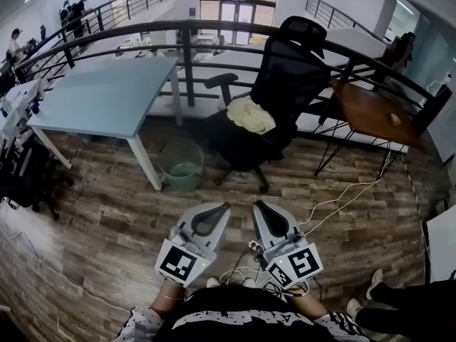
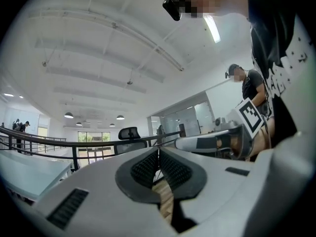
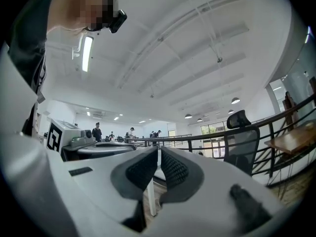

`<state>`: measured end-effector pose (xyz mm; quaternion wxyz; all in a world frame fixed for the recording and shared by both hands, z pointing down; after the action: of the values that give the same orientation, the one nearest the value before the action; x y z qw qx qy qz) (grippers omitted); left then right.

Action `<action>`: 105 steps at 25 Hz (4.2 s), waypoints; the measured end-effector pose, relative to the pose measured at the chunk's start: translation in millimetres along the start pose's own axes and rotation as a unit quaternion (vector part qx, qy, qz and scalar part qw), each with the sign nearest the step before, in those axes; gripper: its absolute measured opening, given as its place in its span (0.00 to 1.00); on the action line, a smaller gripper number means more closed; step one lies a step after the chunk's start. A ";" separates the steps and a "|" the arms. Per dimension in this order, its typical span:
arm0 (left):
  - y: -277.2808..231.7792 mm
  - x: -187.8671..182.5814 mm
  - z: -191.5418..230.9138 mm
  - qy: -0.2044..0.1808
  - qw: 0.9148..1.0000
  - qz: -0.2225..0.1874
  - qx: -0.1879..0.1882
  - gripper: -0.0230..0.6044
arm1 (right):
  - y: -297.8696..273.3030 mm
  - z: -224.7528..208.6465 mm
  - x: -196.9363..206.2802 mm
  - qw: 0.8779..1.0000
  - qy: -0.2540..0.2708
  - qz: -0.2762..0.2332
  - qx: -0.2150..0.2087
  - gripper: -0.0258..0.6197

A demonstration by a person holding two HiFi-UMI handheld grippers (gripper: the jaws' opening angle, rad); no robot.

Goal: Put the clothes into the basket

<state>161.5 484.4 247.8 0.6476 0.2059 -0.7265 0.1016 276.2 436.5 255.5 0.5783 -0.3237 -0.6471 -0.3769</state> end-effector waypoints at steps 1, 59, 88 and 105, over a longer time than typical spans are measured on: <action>1.2 1.5 1.9 0.002 1.000 -0.001 0.003 0.06 | -1.4 1.7 1.6 1.000 0.000 0.002 0.003 0.09; 126.5 -1.9 151.5 -0.045 0.877 0.120 -0.464 0.06 | -253.5 147.3 39.5 0.851 -0.090 -0.014 -0.517 0.09; -41.3 43.7 229.2 -0.013 0.972 0.063 -0.228 0.17 | -296.2 -24.3 45.4 0.955 -0.036 -0.016 -0.295 0.09; -33.9 54.5 324.0 -0.008 0.981 0.058 -0.187 0.17 | -382.0 -6.5 51.8 0.965 -0.022 -0.015 -0.263 0.09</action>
<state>-119.4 310.7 251.7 0.6617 0.0396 -0.7487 -0.0009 -53.4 236.7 263.9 0.4526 -0.4629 -0.5430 -0.5349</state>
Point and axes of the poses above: the fingertips, and each gripper's own axes: y backward along the fingers, z to its left, x out of its underside, the point moved 5 cm from there along y, backward along the fingers, and after that the axes turned 3 degrees about -z, right-handed, at the moved point
